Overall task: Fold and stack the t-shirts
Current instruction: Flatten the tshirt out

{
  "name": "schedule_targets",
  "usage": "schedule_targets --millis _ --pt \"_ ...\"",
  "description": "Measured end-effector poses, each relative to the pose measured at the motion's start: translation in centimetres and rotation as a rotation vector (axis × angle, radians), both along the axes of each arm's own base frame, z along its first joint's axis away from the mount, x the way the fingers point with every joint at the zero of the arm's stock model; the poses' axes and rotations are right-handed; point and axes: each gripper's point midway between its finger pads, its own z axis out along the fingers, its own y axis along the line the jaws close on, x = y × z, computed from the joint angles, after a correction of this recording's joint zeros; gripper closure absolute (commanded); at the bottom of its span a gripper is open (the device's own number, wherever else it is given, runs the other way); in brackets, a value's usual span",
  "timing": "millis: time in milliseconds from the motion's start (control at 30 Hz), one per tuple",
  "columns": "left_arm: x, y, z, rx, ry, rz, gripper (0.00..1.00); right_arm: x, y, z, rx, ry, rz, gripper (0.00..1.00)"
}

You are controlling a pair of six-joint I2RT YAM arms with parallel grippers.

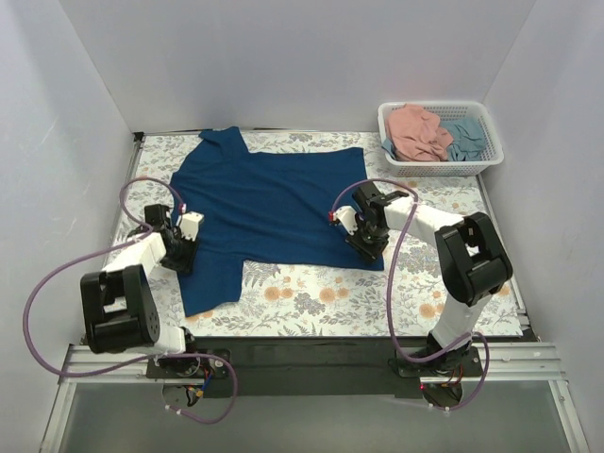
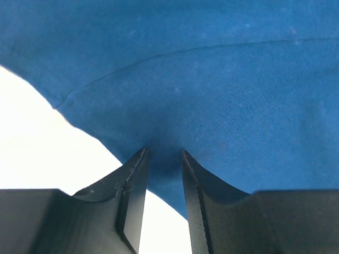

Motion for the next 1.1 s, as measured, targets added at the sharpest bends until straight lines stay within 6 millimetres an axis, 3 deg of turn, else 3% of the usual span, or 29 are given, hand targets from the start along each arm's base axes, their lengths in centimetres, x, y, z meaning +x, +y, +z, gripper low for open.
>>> schedule_targets --millis 133,267,433,567,667,800,967,1100 --pt "-3.4 -0.1 0.0 0.03 0.013 -0.018 0.71 -0.6 -0.2 0.0 0.013 -0.024 0.007 0.64" --pt "-7.3 -0.4 0.3 0.049 0.063 -0.042 0.72 -2.8 -0.5 0.1 0.014 -0.007 0.03 0.63" --pt "-9.4 -0.9 2.0 0.038 0.096 -0.092 0.67 -5.0 -0.5 0.2 0.013 0.051 0.058 0.62" --pt "-6.6 -1.2 5.0 0.007 0.037 -0.094 0.62 -4.8 -0.4 0.9 0.009 0.054 0.058 0.62" --pt "-2.1 -0.9 7.0 -0.013 -0.029 -0.073 0.62 -3.4 0.3 2.0 0.021 0.013 0.058 0.62" --pt "2.1 -0.3 5.9 -0.028 -0.034 -0.041 0.62 -2.0 0.8 2.2 0.016 -0.012 0.055 0.62" --pt "2.9 0.3 2.3 -0.025 0.046 -0.003 0.63 -1.8 -0.1 0.0 -0.038 0.022 0.048 0.62" --pt "0.8 0.5 0.2 -0.007 0.098 0.012 0.64 -1.6 -0.2 -0.1 -0.045 0.017 0.048 0.62"
